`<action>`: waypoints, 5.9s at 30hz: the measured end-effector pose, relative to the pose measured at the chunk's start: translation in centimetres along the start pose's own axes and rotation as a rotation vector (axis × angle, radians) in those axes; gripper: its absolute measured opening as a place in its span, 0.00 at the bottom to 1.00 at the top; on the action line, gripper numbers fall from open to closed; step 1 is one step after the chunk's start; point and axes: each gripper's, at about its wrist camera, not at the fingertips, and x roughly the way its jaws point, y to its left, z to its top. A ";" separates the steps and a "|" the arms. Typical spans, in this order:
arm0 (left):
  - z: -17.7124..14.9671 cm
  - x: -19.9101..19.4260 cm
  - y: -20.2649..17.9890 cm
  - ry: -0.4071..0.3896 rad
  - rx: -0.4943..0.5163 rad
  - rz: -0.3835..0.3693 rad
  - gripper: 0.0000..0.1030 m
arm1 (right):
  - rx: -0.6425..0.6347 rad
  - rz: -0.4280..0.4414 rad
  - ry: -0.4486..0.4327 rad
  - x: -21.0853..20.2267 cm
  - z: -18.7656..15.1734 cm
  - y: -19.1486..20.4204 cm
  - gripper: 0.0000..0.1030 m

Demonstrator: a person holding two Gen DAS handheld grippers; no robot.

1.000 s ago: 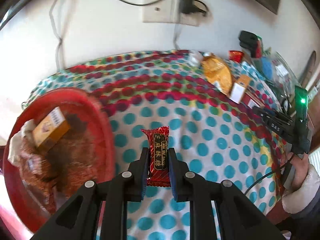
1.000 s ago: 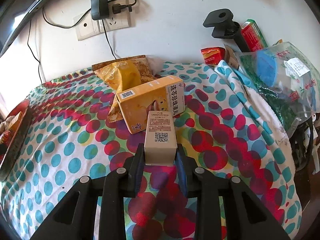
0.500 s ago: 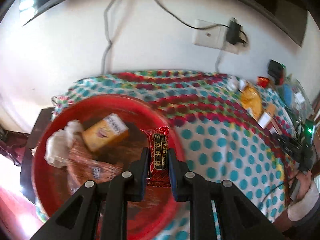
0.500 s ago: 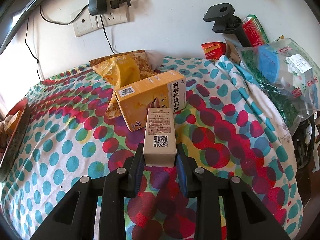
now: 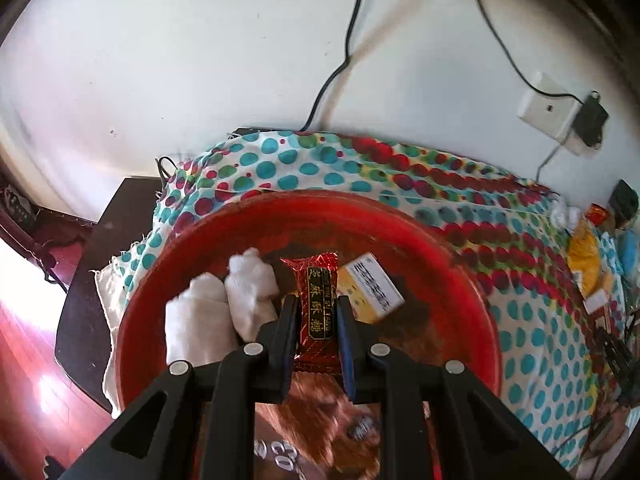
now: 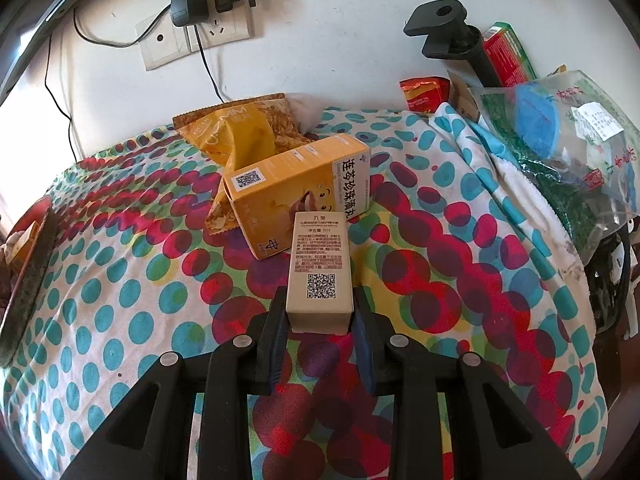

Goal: Organize objects
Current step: 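Carry the red candy bar into the red tray and open the left gripper, then lift the white box with the right gripper toward the red tray, then lower the white box into the red tray and open the right gripper, then move the right gripper back to the cloth and grasp the tall orange box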

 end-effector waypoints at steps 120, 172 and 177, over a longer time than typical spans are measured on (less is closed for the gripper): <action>-14.9 -4.4 4.5 -0.219 -0.139 0.085 0.51 | -0.320 0.270 -0.105 -8.9 -1.4 28.2 0.27; -15.0 -3.0 5.0 -0.185 -0.138 0.095 0.51 | -0.303 0.164 -0.077 -5.6 0.4 28.1 0.67; -15.1 -2.9 4.6 -0.184 -0.126 0.102 0.51 | -0.152 0.047 -0.079 -4.7 1.3 20.0 0.67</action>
